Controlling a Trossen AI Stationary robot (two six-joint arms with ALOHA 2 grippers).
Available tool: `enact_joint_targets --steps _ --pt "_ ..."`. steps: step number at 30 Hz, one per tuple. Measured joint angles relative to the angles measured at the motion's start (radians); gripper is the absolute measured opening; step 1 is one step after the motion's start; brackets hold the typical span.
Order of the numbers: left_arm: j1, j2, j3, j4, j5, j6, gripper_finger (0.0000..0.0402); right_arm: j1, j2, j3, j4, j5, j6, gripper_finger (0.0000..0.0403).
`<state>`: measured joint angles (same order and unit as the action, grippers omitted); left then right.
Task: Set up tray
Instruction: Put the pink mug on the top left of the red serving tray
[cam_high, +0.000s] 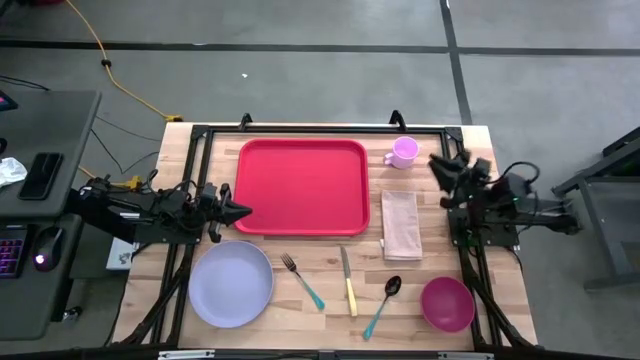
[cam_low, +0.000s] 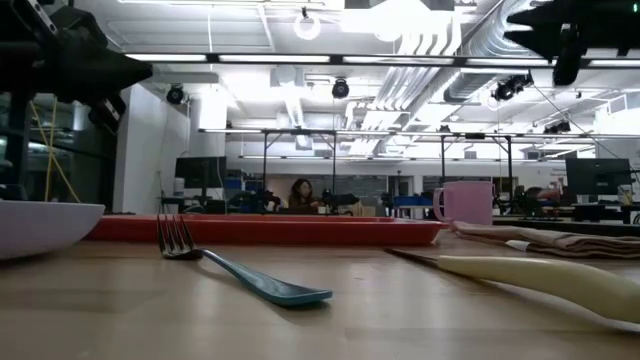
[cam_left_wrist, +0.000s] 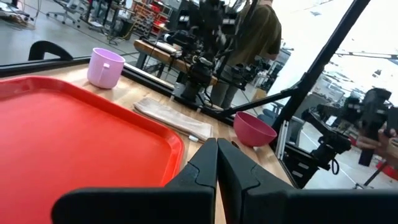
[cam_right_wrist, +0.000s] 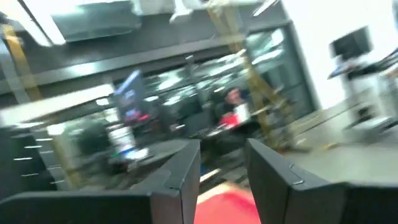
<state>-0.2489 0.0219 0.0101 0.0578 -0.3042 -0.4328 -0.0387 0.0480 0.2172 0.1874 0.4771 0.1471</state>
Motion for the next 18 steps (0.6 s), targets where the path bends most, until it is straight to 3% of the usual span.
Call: enact_joint_targets --steps 5,18 --pt "0.000 0.000 0.000 0.003 -0.042 -0.050 0.0040 0.000 0.127 0.206 -0.198 0.135 -0.103 0.0108" --pt "0.000 0.000 0.000 0.024 -0.160 -0.204 0.0040 -0.007 0.622 0.720 -0.790 0.386 -0.094 0.0108"
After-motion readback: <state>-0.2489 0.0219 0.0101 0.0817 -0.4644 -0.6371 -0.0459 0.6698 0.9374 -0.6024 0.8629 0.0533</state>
